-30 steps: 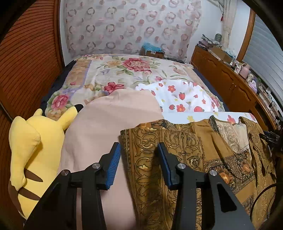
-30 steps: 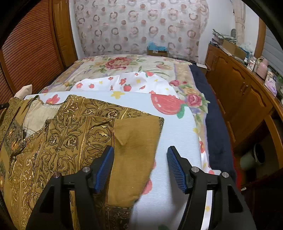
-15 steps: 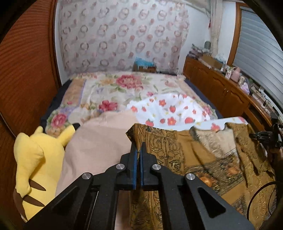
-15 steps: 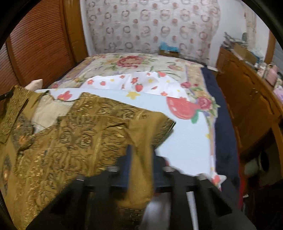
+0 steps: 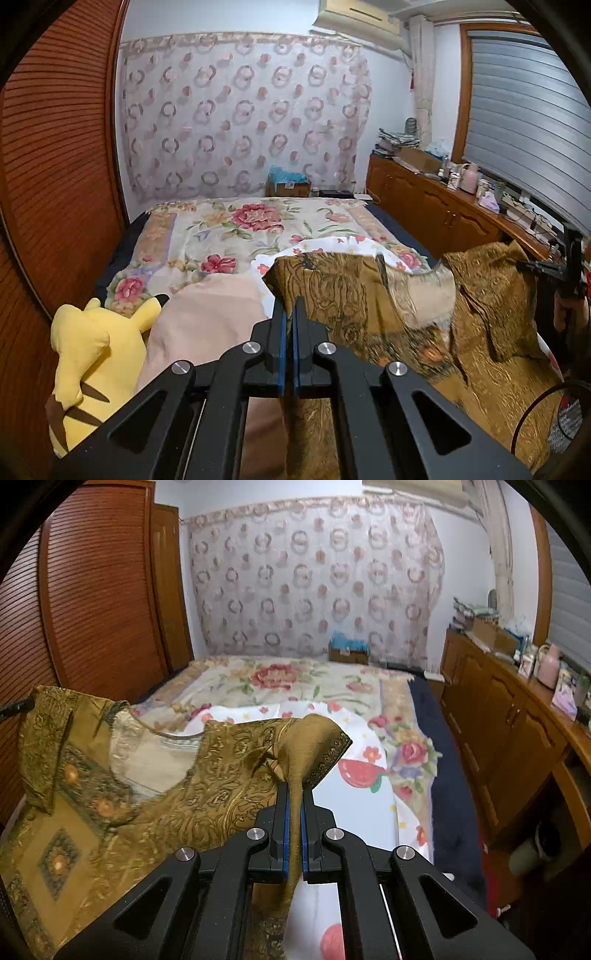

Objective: Fold small clothes

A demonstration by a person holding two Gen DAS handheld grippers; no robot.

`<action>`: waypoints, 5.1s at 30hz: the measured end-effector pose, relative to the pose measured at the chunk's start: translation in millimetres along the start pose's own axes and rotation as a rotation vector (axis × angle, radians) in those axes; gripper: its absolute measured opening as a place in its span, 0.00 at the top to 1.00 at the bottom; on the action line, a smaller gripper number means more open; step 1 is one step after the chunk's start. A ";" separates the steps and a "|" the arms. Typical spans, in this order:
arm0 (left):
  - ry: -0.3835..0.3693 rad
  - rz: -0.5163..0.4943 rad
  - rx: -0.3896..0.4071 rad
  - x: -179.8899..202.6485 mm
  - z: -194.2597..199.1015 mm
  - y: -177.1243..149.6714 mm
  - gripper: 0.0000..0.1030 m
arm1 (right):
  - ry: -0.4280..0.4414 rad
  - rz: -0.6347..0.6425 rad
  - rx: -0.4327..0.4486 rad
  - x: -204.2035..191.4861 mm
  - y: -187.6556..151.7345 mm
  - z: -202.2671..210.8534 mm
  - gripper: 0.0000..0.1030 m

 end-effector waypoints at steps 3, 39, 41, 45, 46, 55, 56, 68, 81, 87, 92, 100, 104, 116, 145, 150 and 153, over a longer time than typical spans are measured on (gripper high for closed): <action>-0.015 -0.011 0.007 7.6 17.8 -14.0 0.97 | 0.017 -0.003 0.031 -9.9 -8.9 24.3 0.96; 0.080 0.017 -0.011 -11.9 143.9 -135.4 0.55 | -0.013 0.069 -0.072 -37.3 -146.9 185.7 0.85; 0.085 0.007 0.009 -11.7 146.9 -127.0 0.25 | -0.023 0.075 -0.058 -41.3 -147.0 195.0 0.82; 0.073 0.013 0.043 -13.4 149.6 -114.4 0.19 | -0.035 0.083 -0.018 -40.4 -139.9 201.6 0.80; 0.080 0.007 0.044 -13.4 147.1 -112.0 0.19 | -0.041 0.083 -0.011 -40.2 -141.3 201.2 0.77; 0.059 -0.002 -0.022 -9.8 95.8 -104.0 0.19 | -0.037 0.061 -0.034 -50.0 -154.8 152.0 0.54; 0.060 -0.003 -0.032 -10.3 88.9 -104.8 0.19 | -0.029 0.060 -0.039 -53.0 -154.9 147.5 0.53; 0.102 -0.005 -0.257 -37.2 15.6 -149.0 0.21 | 0.000 0.014 -0.206 -51.1 -190.6 79.8 0.40; 0.039 -0.008 -0.350 -29.4 -0.5 -168.6 0.42 | 0.064 0.000 -0.292 -38.8 -194.1 60.9 0.40; 0.044 -0.022 -0.370 -25.0 -4.5 -175.9 0.43 | 0.082 0.000 -0.284 -43.2 -193.7 64.9 0.52; 0.010 -0.035 -0.364 -12.5 -0.3 -176.6 0.81 | 0.135 -0.009 -0.278 -53.6 -196.5 70.8 0.91; -0.073 -0.048 -0.129 20.8 90.6 -113.8 0.91 | 0.145 -0.002 -0.044 -70.6 -146.5 153.9 0.95; -0.096 -0.051 0.050 39.0 164.1 -65.3 0.91 | 0.149 0.026 0.091 -81.0 -101.9 216.8 0.95; -0.063 -0.073 0.418 41.4 301.8 58.6 0.91 | 0.086 0.208 0.449 -103.3 41.1 383.0 0.95; 0.083 -0.051 -0.091 -11.6 -106.5 32.2 0.91 | -0.011 0.026 -0.119 -17.8 31.7 -32.5 0.95; 0.068 -0.049 -0.128 -11.9 -122.9 32.1 0.90 | 0.001 -0.002 -0.167 2.2 52.9 -52.2 0.95; 0.068 -0.052 -0.148 -13.7 -135.5 33.2 0.79 | -0.003 -0.007 -0.187 10.1 56.7 -56.1 0.89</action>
Point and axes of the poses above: each gripper's, at about its wrist camera, not at the fingertips, and z roughly against the way its jaws point, x to its right, y to its top, the point moved 8 cm from there along -z, roughly the way its jaws point, and after that the axes turned 1 degree about z, right-handed, at the moved point
